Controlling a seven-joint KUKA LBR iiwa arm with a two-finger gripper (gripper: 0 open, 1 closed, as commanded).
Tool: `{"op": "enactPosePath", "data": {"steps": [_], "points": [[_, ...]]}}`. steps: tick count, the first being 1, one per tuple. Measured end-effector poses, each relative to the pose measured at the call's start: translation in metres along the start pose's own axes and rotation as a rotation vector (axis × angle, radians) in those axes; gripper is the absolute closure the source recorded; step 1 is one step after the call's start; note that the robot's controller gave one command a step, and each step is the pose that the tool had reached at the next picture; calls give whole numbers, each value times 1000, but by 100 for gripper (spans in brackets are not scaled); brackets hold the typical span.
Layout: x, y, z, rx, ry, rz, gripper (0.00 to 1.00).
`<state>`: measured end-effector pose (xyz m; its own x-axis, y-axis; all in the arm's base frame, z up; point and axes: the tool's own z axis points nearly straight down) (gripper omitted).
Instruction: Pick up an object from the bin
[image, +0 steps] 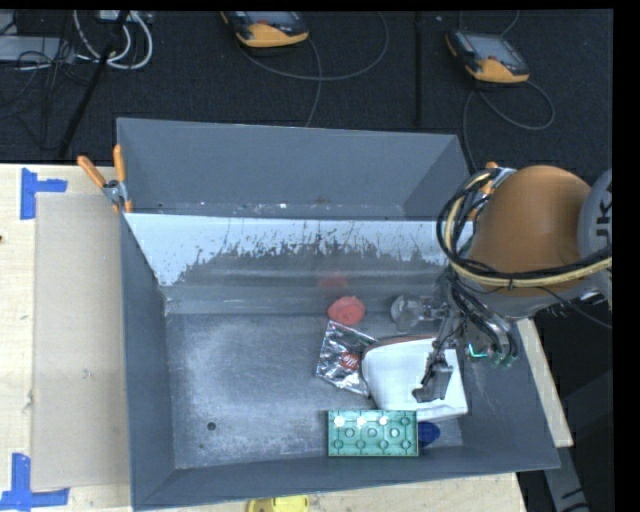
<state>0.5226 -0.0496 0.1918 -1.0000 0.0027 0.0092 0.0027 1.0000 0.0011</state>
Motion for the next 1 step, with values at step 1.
{"op": "enactPosePath", "data": {"steps": [1], "points": [[42, -2, 118, 3, -31, -293, 0]]}}
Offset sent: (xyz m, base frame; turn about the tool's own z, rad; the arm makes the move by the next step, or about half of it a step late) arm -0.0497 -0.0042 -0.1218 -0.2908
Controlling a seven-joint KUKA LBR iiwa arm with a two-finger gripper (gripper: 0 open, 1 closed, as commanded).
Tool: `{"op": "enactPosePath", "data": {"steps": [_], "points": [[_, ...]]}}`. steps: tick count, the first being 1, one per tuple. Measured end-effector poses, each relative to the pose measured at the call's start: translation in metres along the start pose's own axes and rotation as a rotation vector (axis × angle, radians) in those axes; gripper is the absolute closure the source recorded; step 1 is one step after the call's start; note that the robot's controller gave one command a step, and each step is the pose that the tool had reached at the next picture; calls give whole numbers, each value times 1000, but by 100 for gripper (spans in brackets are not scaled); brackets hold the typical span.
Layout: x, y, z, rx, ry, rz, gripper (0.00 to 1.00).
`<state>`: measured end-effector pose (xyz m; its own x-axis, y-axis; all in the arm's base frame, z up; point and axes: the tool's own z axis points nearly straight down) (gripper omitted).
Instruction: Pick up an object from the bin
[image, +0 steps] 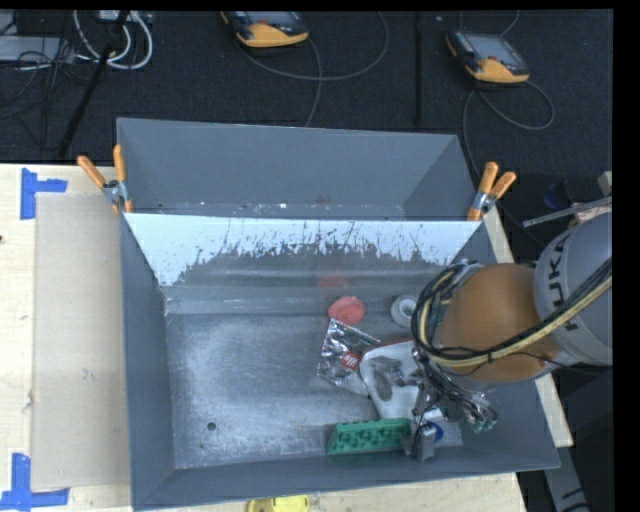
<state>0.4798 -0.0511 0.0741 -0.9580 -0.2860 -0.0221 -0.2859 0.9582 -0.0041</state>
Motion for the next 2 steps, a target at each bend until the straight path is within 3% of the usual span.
{"op": "enactPosePath", "data": {"steps": [1, 2], "points": [[-6, 41, -27, -5, 17, -117, 0], [-7, 38, -25, -4, 23, 49, 0]]}}
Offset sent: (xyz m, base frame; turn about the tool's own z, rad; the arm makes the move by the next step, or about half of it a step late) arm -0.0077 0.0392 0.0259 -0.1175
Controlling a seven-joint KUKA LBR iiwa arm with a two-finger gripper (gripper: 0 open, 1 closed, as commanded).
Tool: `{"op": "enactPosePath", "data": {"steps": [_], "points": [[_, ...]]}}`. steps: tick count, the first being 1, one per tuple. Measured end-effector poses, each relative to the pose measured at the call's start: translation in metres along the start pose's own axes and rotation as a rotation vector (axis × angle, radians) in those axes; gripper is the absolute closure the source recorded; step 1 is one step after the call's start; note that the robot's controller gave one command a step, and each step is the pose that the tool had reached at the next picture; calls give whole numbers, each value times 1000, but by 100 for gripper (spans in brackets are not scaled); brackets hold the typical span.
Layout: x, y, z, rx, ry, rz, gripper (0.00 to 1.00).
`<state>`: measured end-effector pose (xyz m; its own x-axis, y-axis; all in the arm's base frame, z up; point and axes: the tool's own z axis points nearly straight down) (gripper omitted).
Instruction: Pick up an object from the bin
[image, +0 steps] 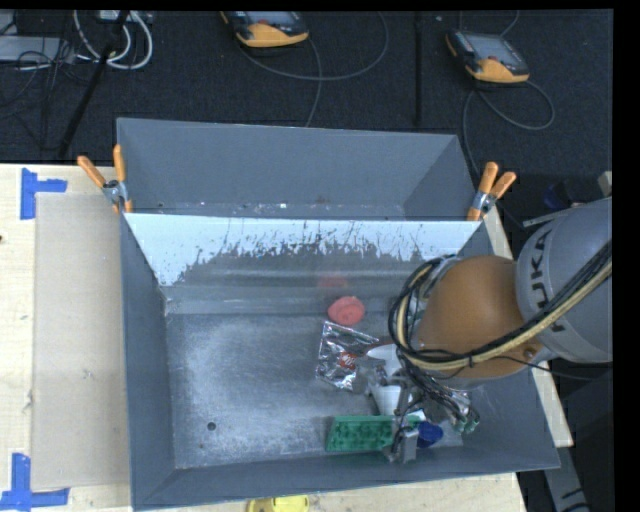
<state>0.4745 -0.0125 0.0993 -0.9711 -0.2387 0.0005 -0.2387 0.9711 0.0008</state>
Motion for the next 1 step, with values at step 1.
{"op": "enactPosePath", "data": {"steps": [1], "points": [[-5, 8, 26, 6, -28, 53, 0]]}}
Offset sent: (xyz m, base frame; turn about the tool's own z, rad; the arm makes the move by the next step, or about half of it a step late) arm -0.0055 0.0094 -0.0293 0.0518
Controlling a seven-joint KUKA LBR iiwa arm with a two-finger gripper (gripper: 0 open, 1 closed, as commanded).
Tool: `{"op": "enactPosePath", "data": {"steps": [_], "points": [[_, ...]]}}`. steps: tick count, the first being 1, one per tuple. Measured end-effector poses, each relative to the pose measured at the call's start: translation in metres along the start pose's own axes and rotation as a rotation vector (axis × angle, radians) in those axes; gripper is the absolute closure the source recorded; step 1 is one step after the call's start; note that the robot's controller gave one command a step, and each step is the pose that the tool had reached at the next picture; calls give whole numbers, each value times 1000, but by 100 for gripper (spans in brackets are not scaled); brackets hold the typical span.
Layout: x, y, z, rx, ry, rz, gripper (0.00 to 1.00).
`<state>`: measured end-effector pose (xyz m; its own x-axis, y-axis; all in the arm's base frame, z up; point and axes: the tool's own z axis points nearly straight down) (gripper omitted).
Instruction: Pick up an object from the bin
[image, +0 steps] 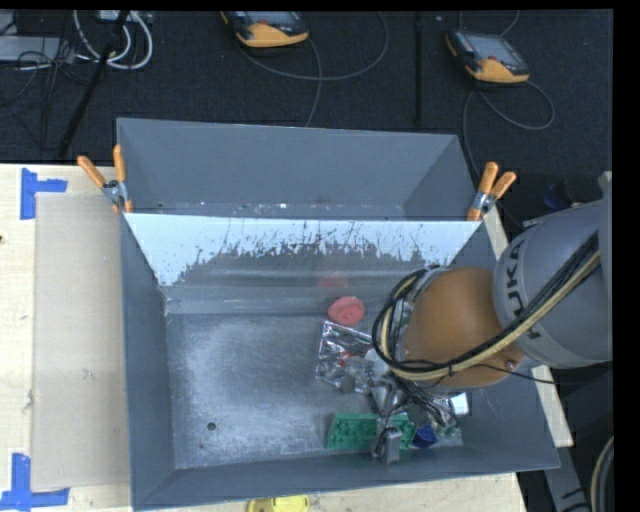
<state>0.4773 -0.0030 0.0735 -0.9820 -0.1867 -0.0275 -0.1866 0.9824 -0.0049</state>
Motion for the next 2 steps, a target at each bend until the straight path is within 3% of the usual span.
{"op": "enactPosePath", "data": {"steps": [1, 2], "points": [[-1, 0, 0, 0, -2, -3, 0], [0, 1, 0, -1, 1, -5, 100]]}}
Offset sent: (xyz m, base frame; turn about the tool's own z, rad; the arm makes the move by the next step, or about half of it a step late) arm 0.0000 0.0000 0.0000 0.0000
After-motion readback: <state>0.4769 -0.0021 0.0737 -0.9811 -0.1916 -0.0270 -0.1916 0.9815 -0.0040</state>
